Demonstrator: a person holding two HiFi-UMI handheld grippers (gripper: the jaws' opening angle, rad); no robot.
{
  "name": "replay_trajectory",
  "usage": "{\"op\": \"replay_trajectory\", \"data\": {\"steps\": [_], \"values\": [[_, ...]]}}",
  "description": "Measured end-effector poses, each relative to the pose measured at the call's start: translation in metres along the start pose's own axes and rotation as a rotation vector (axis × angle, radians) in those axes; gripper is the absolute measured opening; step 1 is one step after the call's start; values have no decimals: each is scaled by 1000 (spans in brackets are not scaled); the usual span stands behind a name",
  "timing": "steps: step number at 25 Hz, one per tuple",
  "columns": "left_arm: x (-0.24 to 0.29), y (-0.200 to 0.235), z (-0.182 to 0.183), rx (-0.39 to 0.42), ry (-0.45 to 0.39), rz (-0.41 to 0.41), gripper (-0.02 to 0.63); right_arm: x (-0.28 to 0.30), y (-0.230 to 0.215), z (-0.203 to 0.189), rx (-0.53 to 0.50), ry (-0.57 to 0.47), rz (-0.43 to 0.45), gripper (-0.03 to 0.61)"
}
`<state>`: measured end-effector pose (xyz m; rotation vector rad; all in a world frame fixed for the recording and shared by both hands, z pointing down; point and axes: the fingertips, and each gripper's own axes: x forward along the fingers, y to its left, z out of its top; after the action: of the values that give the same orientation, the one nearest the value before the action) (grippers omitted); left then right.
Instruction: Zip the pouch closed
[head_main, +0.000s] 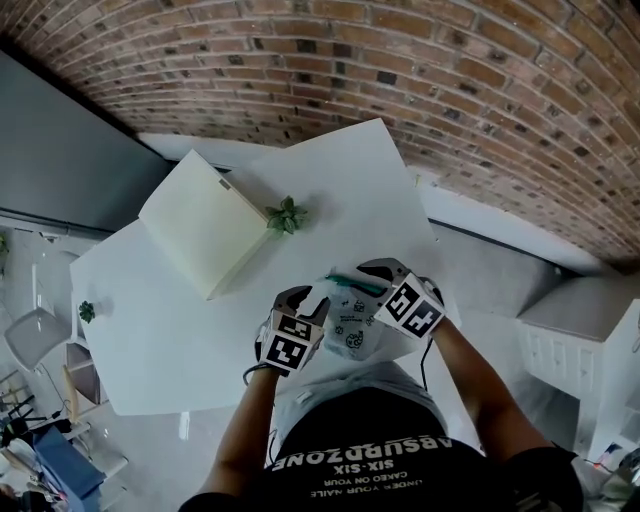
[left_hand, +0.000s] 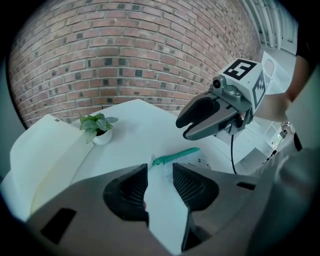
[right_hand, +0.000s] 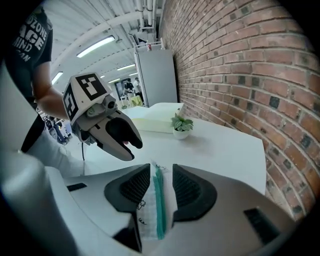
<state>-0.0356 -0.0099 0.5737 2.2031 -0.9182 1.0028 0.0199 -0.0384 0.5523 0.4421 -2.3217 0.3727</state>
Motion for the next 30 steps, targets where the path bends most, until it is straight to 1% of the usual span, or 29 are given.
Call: {"op": "replay_trajectory", "data": {"steps": [4,7,11,14,16,19,21,23,30], "values": [[15,9,-2,4,30,-10,140,16,-11,-1,-52,25,29,130],[29,14,-3,24,46,-26,140,28,-18,1,-113,41,54,130],[42,20,-5,29,84,-31,140,41,-24,2,-178,75,87,130],[51,24,-8,65,125,-26,140,52,-25,2,-229,100,112,130],[56,27,-10,103,152,-21,140,61,-25,-2,-292,126,128,130],[62,28,-13,147,179,-18,140,73,-21,-9,-429,175,142,129],[64,29,-14,163,188,-19,140,79,-20,-15,-532,211,137,120],[66,29,-15,174,198,-22,140,84,-18,-21,-608,242,141,118],[70,31,-22,217,235,-22,140,96,-13,-25,-753,281,171,113]]}}
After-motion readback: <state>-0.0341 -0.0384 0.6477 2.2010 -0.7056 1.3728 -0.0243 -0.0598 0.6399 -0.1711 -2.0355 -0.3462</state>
